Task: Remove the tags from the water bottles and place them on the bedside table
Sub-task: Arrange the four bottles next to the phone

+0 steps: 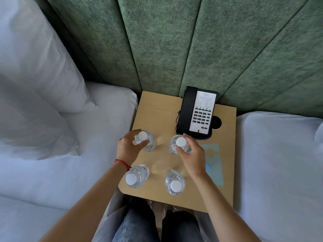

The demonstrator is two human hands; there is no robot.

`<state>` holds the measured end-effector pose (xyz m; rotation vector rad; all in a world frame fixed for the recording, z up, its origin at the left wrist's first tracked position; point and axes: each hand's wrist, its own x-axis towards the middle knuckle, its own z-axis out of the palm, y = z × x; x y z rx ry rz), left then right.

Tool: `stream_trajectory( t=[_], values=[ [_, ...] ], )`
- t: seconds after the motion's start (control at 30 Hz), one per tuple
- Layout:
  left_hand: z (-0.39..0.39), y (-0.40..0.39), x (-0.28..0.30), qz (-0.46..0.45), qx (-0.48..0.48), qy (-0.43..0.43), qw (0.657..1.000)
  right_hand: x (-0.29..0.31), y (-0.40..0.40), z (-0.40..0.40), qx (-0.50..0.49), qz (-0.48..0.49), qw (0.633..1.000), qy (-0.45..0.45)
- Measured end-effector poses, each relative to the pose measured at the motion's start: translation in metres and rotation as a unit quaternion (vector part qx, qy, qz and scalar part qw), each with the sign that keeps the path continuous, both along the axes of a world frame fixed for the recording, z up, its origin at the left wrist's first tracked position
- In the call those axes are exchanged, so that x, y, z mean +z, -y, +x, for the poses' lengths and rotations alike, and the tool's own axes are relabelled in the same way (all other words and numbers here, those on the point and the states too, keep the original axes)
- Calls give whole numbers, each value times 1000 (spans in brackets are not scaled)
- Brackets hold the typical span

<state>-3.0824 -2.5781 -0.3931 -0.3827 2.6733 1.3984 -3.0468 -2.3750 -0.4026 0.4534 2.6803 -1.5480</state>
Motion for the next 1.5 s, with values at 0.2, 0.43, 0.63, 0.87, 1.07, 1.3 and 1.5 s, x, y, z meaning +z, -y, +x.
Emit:
stream_trajectory(
  t=[0.2,0.43,0.63,0.87,1.07,1.3,1.5],
  values=[
    [1,-8,1,-77,2,-47,996,-5,-4,-6,13,13,999,-28],
    [-18,-1,4,-80,-24,-51,995,-2,-3,-26,4,21,1000,-7],
    [-60,5,8,-53,-77,-52,994,3,6,-59,-16,29,999,-33],
    [-118,4,12,-54,-160,-58,984,4,20,-105,-21,3,1000,-20],
    [-156,7,6,-32,-193,-39,980,-1,24,-137,-22,16,999,-21],
    [-173,4,-1,-40,-208,-10,977,-7,25,-150,-44,36,998,-2],
    [-159,-5,-7,-12,-113,-33,993,-5,28,-150,-60,9,998,10]
  ],
)
